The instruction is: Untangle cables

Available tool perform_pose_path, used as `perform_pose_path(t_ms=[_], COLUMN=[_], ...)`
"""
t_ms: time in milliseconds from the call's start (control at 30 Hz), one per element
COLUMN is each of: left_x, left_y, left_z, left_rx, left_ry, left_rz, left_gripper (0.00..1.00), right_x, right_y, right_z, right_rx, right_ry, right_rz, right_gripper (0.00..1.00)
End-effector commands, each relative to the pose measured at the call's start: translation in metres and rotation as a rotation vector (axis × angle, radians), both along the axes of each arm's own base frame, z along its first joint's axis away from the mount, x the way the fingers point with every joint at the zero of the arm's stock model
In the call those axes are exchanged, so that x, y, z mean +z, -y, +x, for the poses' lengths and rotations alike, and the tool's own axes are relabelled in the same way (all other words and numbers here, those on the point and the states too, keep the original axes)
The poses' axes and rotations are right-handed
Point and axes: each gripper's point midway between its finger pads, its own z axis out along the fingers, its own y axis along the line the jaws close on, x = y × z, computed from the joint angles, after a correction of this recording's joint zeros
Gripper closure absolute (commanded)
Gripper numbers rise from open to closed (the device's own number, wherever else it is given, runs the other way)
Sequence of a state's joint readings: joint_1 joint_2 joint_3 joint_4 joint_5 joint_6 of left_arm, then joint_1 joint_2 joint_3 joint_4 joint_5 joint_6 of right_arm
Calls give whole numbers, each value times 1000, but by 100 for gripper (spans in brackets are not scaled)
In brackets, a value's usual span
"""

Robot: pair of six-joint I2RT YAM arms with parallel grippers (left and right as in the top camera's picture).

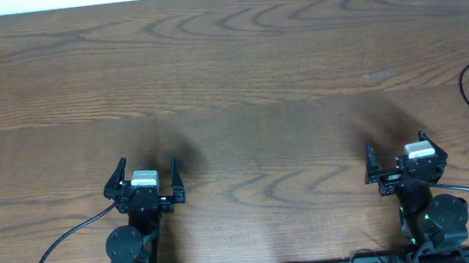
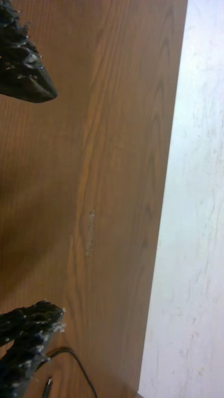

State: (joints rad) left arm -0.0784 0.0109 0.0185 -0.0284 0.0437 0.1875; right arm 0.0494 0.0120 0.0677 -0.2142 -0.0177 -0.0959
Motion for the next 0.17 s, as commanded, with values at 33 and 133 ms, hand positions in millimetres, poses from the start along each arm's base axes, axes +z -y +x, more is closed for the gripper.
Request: perform_pose_path(t_ms=[33,133], left_x=[-15,-15], left_y=[-2,-2], left_z=[-1,-1], left_rx=[9,9], left_ry=[-47,-47], left_rz=[2,2], left_gripper=[1,1], right_x=[-1,-1], right_y=[0,0], right_z=[0,0], right_rx=[0,0], right_ry=[-1,-1], right_rz=[-15,-15], right_gripper=[1,1])
